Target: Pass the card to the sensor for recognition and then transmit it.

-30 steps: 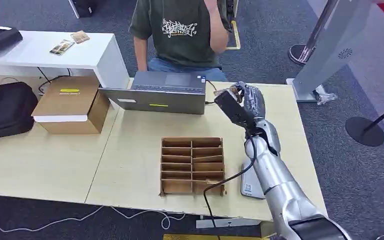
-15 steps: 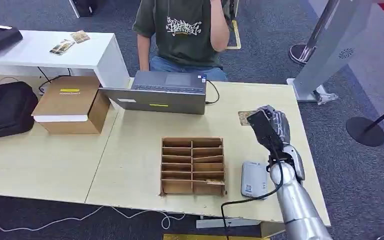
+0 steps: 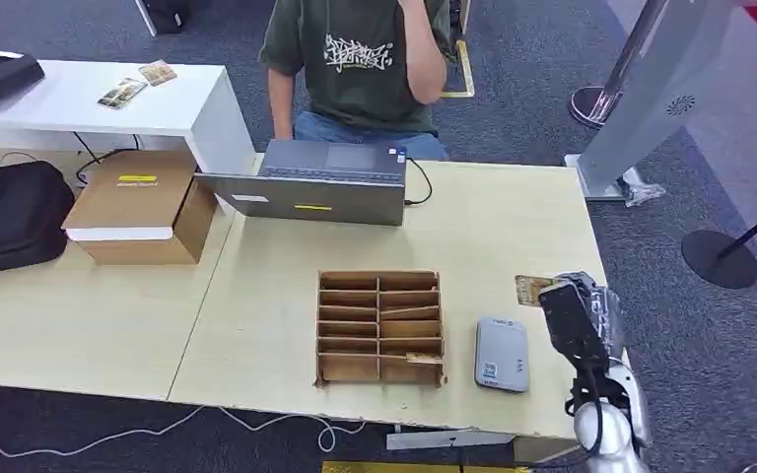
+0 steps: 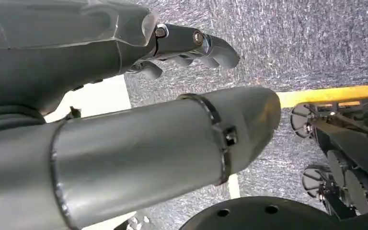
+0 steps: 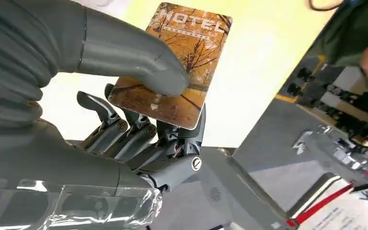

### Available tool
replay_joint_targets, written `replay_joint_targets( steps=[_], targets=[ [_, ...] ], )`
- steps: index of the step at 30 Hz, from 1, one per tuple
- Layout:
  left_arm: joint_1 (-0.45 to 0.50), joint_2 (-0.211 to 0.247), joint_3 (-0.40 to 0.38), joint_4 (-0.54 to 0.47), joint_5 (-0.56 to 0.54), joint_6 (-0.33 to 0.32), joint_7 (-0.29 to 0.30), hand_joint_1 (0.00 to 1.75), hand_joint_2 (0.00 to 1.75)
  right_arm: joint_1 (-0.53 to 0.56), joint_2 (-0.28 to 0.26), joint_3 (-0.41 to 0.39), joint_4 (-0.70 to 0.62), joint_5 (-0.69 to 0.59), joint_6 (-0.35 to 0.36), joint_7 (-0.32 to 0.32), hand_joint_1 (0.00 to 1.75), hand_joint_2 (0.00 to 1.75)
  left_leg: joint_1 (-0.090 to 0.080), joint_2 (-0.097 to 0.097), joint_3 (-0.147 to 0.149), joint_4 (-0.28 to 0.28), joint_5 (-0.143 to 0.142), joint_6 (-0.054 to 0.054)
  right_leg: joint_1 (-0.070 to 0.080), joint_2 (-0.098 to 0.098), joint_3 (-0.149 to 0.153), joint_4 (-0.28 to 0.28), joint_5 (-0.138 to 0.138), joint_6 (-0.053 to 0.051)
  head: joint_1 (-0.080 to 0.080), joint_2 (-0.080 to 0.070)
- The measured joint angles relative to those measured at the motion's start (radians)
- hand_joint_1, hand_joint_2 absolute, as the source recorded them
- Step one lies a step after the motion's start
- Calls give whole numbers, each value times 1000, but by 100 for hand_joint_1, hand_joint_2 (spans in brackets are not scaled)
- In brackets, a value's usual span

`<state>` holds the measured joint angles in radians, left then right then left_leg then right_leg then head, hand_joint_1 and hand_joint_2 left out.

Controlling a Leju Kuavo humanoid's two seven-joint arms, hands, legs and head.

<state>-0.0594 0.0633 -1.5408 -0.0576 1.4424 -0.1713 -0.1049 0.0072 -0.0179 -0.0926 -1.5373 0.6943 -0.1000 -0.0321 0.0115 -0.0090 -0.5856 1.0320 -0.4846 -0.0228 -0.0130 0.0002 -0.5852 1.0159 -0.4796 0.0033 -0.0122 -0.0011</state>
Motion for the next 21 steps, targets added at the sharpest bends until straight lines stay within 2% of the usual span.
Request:
replay_joint_targets(
  steps=[8,21],
  targets=[
    [-1,-8,0,0,10,1,0,0,0,69,45,-50,-66,-5,23,11,175,175,0,1,0,0,0,0,0,0,0,0,0,0,0,0],
    [-2,-24,0,11,24,0,0,0,0,107,124,-82,-48,-22,72,42,175,175,0,1,0,0,0,0,0,0,0,0,-1,0,0,0]
  ],
)
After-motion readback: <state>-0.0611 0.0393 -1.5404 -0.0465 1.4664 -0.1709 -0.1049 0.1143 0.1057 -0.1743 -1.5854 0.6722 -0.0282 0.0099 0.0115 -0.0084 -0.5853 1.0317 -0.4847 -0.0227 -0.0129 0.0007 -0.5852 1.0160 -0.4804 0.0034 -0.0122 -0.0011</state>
